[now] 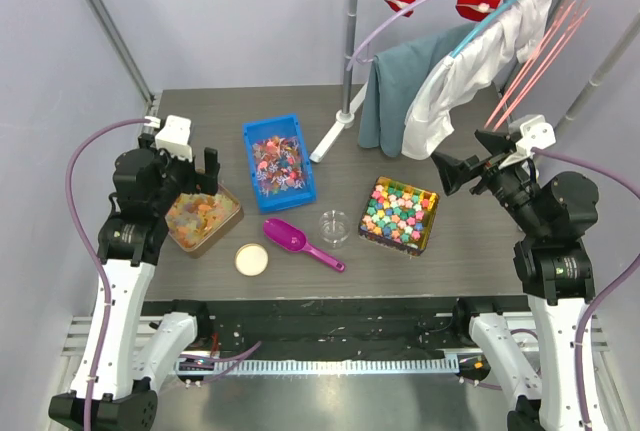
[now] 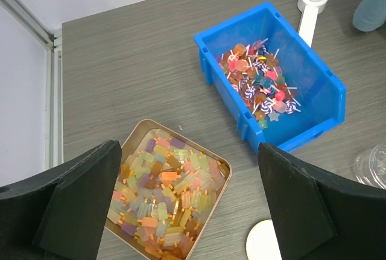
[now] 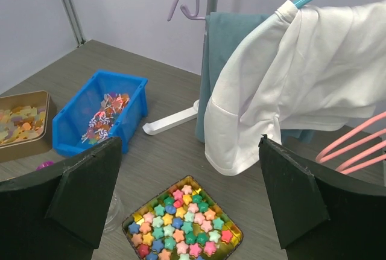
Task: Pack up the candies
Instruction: Pick up the spatula from the center of the board.
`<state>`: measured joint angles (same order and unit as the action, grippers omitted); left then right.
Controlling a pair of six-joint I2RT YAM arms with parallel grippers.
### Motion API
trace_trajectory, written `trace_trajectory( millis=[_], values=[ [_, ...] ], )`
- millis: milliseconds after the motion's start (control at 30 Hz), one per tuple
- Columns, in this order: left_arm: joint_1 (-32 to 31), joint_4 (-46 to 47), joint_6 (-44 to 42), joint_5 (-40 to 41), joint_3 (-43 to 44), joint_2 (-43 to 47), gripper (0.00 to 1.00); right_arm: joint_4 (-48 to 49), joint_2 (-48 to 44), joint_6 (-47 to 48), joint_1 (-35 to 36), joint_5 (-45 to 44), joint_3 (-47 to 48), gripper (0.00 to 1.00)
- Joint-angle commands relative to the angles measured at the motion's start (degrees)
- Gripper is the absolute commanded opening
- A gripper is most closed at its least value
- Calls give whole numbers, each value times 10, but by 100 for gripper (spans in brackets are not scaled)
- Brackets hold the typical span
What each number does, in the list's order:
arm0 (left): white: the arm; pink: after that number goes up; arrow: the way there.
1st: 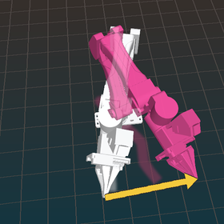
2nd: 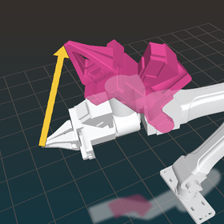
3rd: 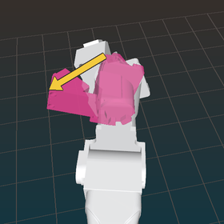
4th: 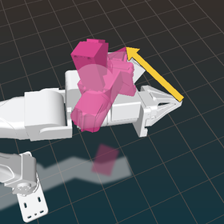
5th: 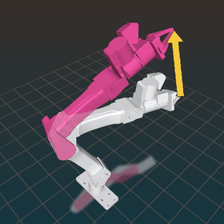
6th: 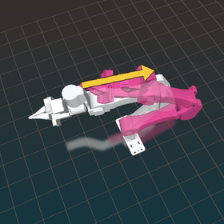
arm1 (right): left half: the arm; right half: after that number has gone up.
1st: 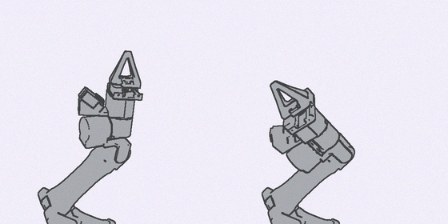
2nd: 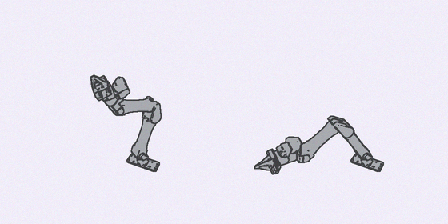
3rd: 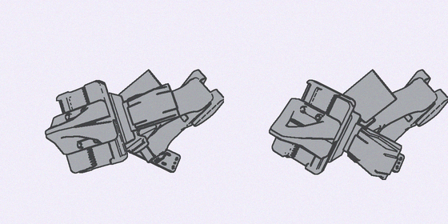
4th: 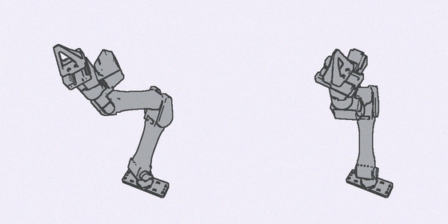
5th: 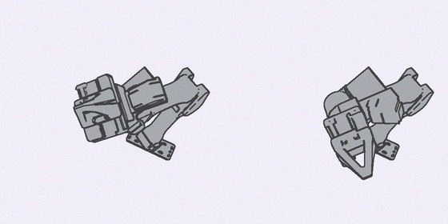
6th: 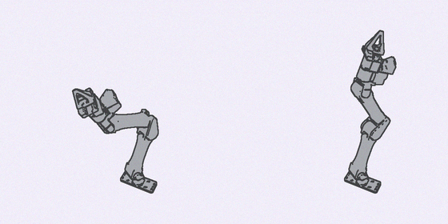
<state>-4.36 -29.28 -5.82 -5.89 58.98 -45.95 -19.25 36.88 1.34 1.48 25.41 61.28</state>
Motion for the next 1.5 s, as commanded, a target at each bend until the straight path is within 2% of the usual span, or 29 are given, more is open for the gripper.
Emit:
trace_trajectory(
  millis=[0,133,233,433,533,633,667,767,800,1000,1100,1167,1367,1467],
  values=[
    [1,26,12,9,2,2,100,31,8,14,-2,37,8,100],
    [1,22,8,3,-4,-11,100,-47,32,96,-2,146,23,99],
    [1,5,-10,-10,-4,-28,100,-93,52,128,-2,174,46,99],
    [1,-15,-52,-46,-15,-28,100,-107,70,160,8,236,22,99],
    [1,-13,-66,-94,-34,-17,100,-122,97,179,46,200,17,99],
    [1,0,-65,-115,-50,-15,100,-134,124,199,128,93,12,98],
    [1,4,-66,-117,-52,-20,100,-134,130,203,172,74,3,98],
    [1,4,-72,-119,-55,-33,100,-107,149,191,225,33,-22,97],
    [0,4,-78,-121,-57,-41,100,-95,156,185,263,7,-26,97],
    [1,21,-91,-127,-91,-43,100,-48,264,168,370,-57,-30,93],
    [1,42,-98,-125,-120,-28,100,-32,317,155,418,-118,-15,91],
    [1,52,-100,-126,-134,-13,100,-27,355,154,455,-147,-2,87],
    [1,57,-95,-132,-153,-3,100,-21,428,151,521,-158,19,82],
    [1,62,-88,-131,-152,-7,100,-4,456,137,533,-160,20,82]
  ],
)
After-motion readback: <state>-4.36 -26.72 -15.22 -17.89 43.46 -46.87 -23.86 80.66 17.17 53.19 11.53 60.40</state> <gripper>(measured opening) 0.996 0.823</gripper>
